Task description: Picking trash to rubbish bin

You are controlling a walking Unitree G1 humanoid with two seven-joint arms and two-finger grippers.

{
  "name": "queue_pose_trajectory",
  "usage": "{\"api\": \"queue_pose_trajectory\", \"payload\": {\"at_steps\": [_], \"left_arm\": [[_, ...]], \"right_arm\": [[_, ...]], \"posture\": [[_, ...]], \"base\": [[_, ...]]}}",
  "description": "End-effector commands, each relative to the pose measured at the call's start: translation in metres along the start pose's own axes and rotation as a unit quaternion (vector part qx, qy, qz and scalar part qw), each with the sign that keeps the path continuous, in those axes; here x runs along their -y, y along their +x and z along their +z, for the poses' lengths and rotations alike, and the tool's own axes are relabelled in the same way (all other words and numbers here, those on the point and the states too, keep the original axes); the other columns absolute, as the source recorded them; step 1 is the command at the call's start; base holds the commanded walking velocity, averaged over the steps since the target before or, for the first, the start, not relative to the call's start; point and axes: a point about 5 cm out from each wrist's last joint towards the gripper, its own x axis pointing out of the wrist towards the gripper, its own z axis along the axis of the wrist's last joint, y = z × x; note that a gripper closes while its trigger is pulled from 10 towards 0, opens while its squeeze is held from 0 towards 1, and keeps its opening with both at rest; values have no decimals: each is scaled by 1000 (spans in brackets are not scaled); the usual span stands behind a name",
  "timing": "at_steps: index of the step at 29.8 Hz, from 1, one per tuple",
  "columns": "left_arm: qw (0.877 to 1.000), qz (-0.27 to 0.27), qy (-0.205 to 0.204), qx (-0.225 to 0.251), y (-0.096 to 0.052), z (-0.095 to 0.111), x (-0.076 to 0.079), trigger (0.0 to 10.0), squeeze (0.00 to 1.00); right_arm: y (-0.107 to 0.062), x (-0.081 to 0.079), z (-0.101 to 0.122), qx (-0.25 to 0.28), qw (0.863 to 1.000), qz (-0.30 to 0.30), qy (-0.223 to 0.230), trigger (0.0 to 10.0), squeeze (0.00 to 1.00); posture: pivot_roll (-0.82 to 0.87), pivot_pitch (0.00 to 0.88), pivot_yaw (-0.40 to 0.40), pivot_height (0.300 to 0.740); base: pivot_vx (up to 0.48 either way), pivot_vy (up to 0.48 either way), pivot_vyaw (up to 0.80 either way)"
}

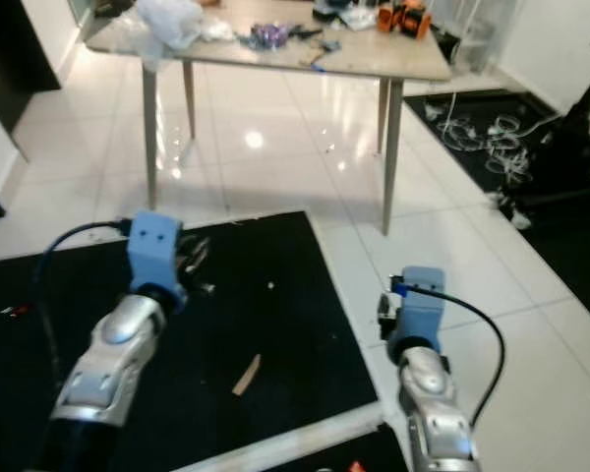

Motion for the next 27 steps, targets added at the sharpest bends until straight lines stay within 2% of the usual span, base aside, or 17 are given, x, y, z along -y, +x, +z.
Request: {"api": "queue_pose_trajectory", "payload": {"at_steps": [1,12,19,27], "left_arm": [[1000,3,1,-17,-4,-8,-2,10000,0],[1000,-1,3,-12,-4,-6,-3,10000,0],[1000,-3,5,-12,-3,-5,-2,10000,0],[1000,-4,7,-12,-2,-5,-1,10000,0]], "right_arm": [[-2,-4,-5,-6,1000,6,3,10000,0],[-2,0,-7,-8,1000,3,11,10000,0],[-2,5,-6,-6,1000,-6,14,10000,0],[0,10,-3,1,1000,-13,13,10000,0]], "posture": [[-86,107,-19,740],[-81,87,-22,740],[-85,77,-18,740],[-89,76,-16,740]], "base": [[424,0,0],[423,0,0],[423,0,-750],[422,0,0]]}}
